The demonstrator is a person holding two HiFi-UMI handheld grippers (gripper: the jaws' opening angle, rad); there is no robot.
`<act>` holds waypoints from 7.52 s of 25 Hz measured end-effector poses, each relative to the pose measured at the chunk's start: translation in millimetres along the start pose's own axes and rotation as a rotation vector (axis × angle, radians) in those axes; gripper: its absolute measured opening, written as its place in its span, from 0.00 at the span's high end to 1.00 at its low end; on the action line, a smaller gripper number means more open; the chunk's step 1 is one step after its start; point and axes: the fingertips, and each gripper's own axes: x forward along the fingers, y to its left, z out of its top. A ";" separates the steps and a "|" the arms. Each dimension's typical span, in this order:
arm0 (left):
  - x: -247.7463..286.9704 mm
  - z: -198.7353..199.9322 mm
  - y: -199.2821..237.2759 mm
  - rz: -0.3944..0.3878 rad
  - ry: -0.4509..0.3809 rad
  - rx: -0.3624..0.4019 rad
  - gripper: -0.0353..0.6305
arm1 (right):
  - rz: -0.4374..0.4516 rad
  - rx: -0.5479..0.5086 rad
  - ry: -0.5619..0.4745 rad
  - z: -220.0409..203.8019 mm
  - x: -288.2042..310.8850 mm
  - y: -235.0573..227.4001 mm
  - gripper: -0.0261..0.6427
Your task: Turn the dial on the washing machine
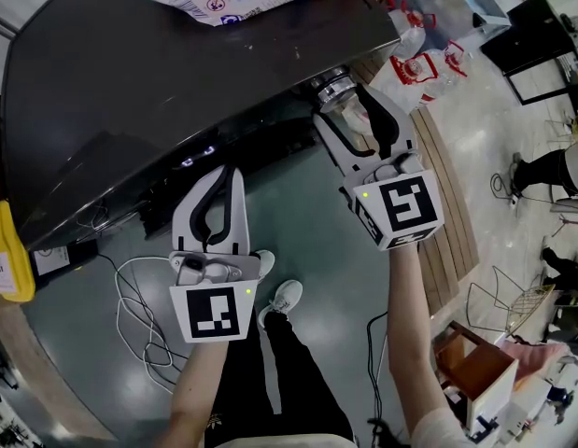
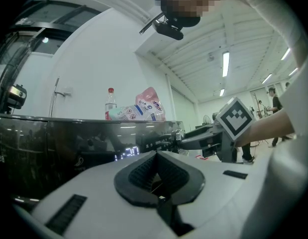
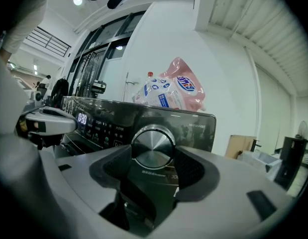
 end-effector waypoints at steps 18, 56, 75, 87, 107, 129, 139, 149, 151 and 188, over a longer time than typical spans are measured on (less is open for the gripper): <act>-3.1 -2.2 0.5 0.002 0.000 -0.015 0.95 | 0.032 0.475 -0.085 -3.5 -1.9 -6.2 0.55; 0.8 -6.5 2.4 0.005 0.001 -0.024 0.95 | 0.085 0.923 -0.185 -5.4 -0.6 -8.5 0.55; 0.6 -9.3 1.2 0.004 0.010 -0.027 0.95 | 0.104 0.963 -0.221 -1.4 1.0 -6.9 0.55; 1.8 -8.4 0.0 0.003 0.011 -0.029 0.95 | 0.134 1.148 -0.225 -4.1 1.4 -8.5 0.55; 5.3 -7.8 1.6 0.010 0.010 -0.029 0.95 | 0.198 1.415 -0.250 -8.7 1.7 -9.1 0.55; -2.4 36.1 -2.2 0.002 -0.023 -0.039 0.95 | 0.111 1.519 -0.232 -13.8 -26.5 -9.1 0.55; -12.4 144.3 -2.4 -0.038 -0.145 -0.002 0.95 | 0.017 1.238 -0.218 84.5 -69.3 -32.4 0.55; -47.7 288.7 -6.2 -0.070 -0.308 0.053 0.95 | -0.255 0.709 -0.264 237.1 -149.9 -43.8 0.84; -53.9 306.4 -3.2 -0.068 -0.336 0.047 0.95 | -0.296 0.622 -0.260 252.4 -161.9 -37.3 0.91; -100.6 297.9 -13.6 -0.092 -0.284 0.097 0.95 | -0.482 0.110 -0.158 253.4 -225.7 36.8 0.95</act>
